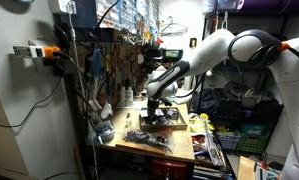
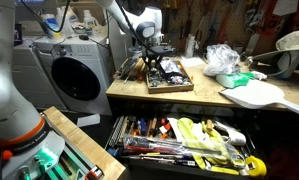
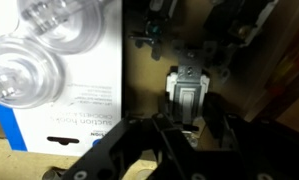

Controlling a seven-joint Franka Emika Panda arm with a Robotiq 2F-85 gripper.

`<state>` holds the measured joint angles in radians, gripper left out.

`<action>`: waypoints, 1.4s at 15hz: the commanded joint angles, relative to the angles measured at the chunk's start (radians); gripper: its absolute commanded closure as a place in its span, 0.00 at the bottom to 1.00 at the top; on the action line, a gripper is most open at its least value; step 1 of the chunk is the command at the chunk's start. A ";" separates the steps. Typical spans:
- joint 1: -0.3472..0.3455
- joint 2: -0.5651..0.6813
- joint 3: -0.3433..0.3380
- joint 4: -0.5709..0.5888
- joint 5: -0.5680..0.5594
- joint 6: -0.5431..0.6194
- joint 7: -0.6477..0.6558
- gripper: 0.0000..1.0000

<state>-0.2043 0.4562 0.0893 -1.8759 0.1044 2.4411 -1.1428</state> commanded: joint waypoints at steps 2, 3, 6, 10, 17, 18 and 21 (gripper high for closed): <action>0.022 -0.034 -0.028 0.000 -0.019 -0.073 0.074 0.85; 0.026 -0.049 -0.032 -0.007 -0.023 -0.079 0.094 0.85; 0.039 -0.092 -0.042 -0.022 -0.027 -0.074 0.170 0.85; 0.059 -0.158 -0.057 -0.056 -0.054 -0.115 0.270 0.85; 0.075 -0.382 -0.056 -0.321 -0.047 -0.076 0.279 0.85; 0.081 -0.415 -0.059 -0.363 -0.046 -0.070 0.286 0.85; 0.094 -0.490 -0.068 -0.475 -0.034 -0.033 0.298 0.85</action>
<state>-0.1384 0.0778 0.0474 -2.1968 0.0725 2.3442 -0.8703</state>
